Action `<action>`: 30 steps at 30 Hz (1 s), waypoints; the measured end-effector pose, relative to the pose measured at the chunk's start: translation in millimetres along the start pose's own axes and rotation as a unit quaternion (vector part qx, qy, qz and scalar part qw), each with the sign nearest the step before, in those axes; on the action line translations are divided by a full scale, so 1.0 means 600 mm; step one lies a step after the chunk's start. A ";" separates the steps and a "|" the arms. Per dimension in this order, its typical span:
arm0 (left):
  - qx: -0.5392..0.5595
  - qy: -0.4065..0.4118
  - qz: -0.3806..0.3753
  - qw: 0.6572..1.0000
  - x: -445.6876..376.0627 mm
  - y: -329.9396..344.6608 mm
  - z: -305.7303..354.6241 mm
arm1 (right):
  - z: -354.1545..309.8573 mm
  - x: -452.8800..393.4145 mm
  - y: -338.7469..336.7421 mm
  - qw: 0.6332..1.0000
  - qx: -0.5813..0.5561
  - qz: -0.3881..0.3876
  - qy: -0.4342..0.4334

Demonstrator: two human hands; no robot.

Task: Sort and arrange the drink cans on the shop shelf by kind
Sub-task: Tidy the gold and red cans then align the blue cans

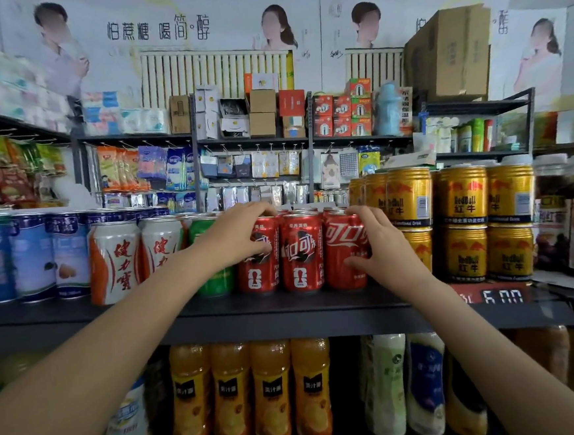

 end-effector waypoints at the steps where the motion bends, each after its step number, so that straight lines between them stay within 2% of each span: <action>1: 0.015 -0.003 0.001 1.000 -0.001 0.000 -0.003 | -0.001 0.002 0.001 1.000 -0.002 0.004 0.000; 5: 0.018 0.005 -0.009 1.000 -0.005 0.002 -0.004 | -0.008 0.011 0.007 1.000 0.009 0.014 -0.007; 8: 0.003 0.044 0.040 0.998 -0.015 -0.008 0.032 | 0.000 0.021 0.005 1.000 0.006 0.024 -0.005; 11: 0.018 0.092 0.092 0.991 -0.026 -0.009 0.091 | 0.016 0.038 -0.049 0.992 -0.003 0.125 -0.019; 13: 0.033 0.113 0.092 0.989 -0.032 0.006 0.130 | 0.051 0.053 -0.096 0.980 -0.007 0.198 0.012; 14: 0.041 0.119 0.088 0.988 -0.036 0.017 0.147 | 0.075 0.058 -0.110 0.977 -0.012 0.208 0.036; 17: 0.023 0.123 0.060 0.990 -0.049 0.056 0.184 | 0.134 0.056 -0.101 0.986 -0.044 0.129 0.097; 21: -0.051 0.055 0.031 0.997 -0.072 0.099 0.184 | 0.165 0.048 -0.079 0.984 -0.121 0.046 0.120; 23: -0.052 0.027 0.048 0.997 -0.079 0.101 0.185 | 0.173 0.039 -0.079 0.982 -0.147 0.036 0.113; 27: -0.066 -0.023 0.086 0.994 -0.081 0.103 0.190 | 0.174 0.033 -0.076 0.987 -0.121 0.063 0.087; 30: -0.071 -0.040 0.151 0.985 -0.073 0.096 0.204 | 0.160 0.030 -0.063 0.990 -0.095 0.066 0.079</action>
Point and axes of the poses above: each hand's wrist, its own x-axis away from the middle knuckle, its own y-axis out of the palm, z = x × y, the point moved 9 cm from there along -x, towards the middle knuckle, and after that the axes turned 1 degree about x, right-handed, at the moved point
